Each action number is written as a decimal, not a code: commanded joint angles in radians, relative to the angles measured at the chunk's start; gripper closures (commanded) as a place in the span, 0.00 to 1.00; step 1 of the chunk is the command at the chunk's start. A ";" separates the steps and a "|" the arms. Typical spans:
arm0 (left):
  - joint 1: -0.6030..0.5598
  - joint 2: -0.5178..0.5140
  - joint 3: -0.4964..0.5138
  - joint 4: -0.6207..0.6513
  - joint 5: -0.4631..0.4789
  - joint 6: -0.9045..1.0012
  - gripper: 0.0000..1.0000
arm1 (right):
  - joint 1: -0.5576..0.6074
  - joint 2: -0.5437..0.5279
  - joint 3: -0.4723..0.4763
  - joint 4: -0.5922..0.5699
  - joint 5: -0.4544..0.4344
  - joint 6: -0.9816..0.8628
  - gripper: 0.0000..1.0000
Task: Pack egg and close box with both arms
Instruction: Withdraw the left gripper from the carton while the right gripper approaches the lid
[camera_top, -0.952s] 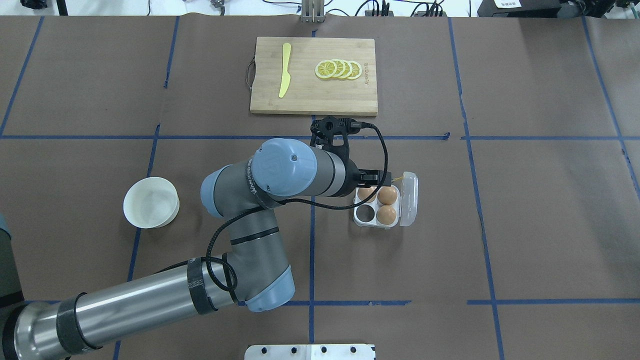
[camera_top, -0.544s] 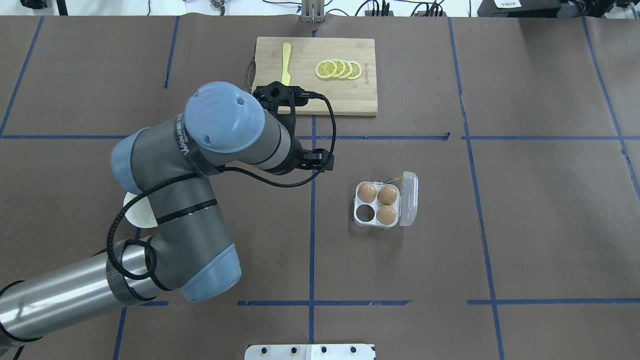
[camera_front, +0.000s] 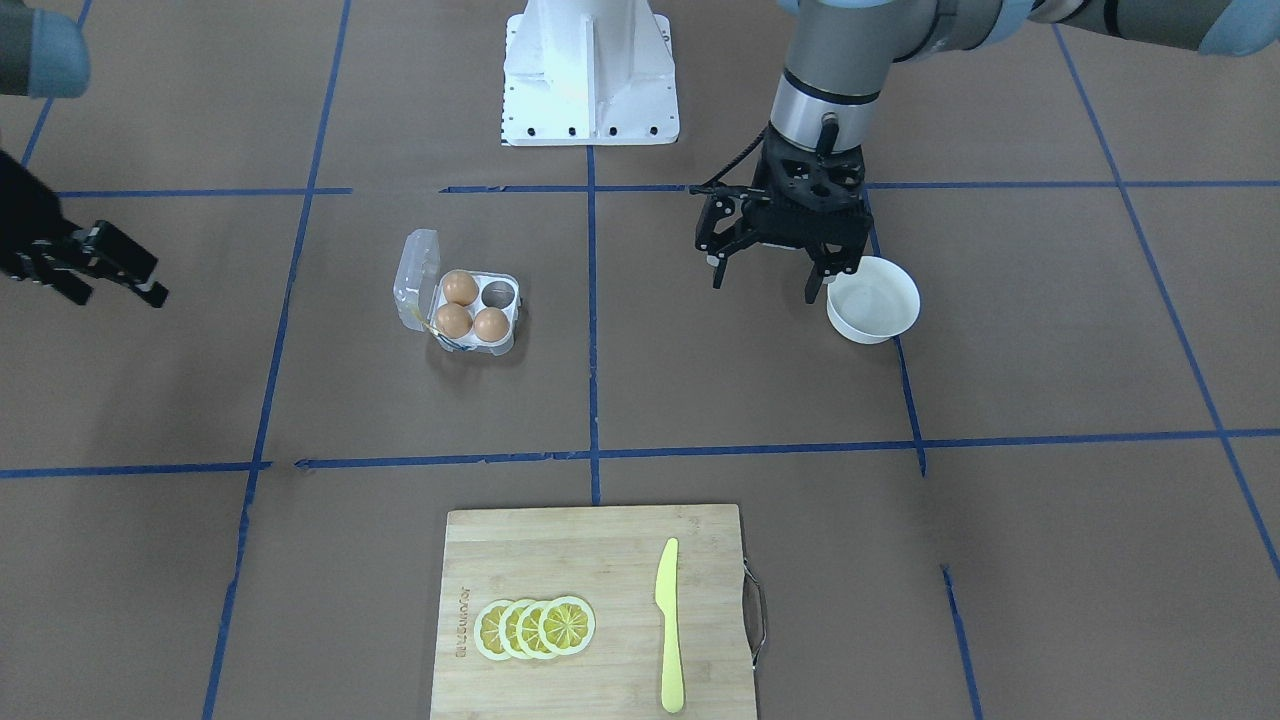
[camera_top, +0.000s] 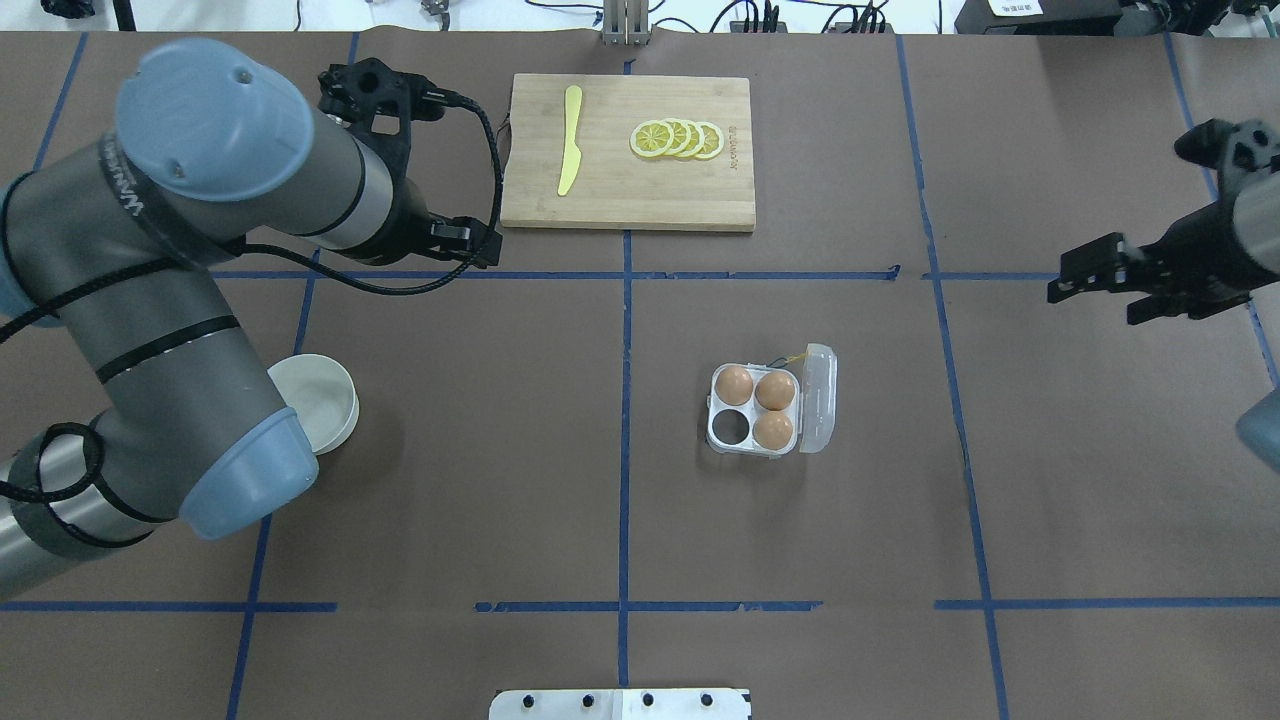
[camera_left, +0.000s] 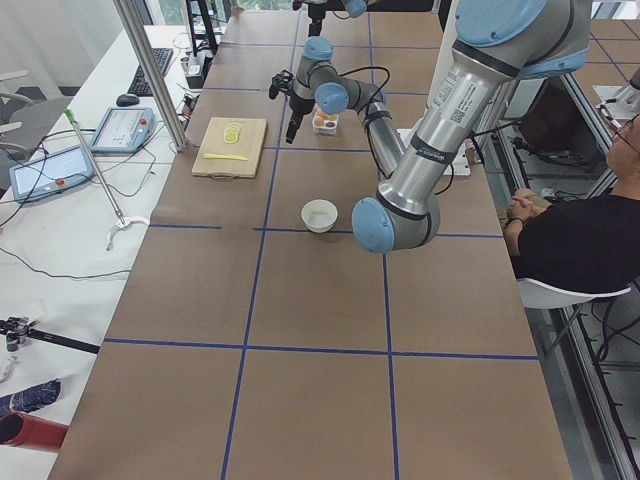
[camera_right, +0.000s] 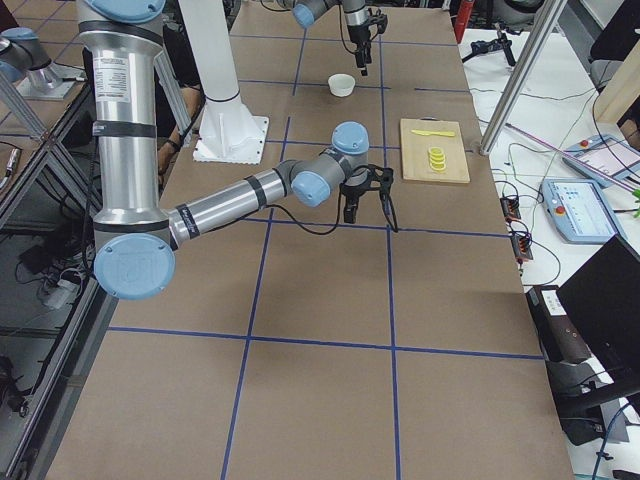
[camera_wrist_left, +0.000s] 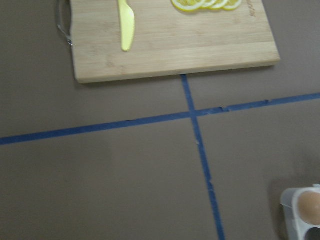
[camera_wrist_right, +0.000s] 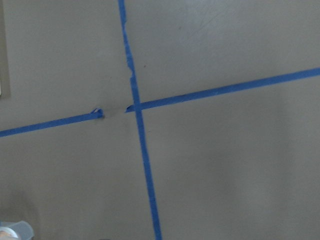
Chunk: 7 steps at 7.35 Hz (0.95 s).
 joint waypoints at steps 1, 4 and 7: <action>-0.031 0.034 -0.006 0.001 -0.001 0.091 0.00 | -0.225 -0.008 0.044 0.091 -0.137 0.243 0.42; -0.054 0.048 -0.004 -0.001 -0.003 0.093 0.01 | -0.338 0.033 0.064 0.083 -0.182 0.267 1.00; -0.056 0.057 0.002 -0.006 -0.006 0.093 0.00 | -0.365 0.194 0.011 0.047 -0.178 0.267 1.00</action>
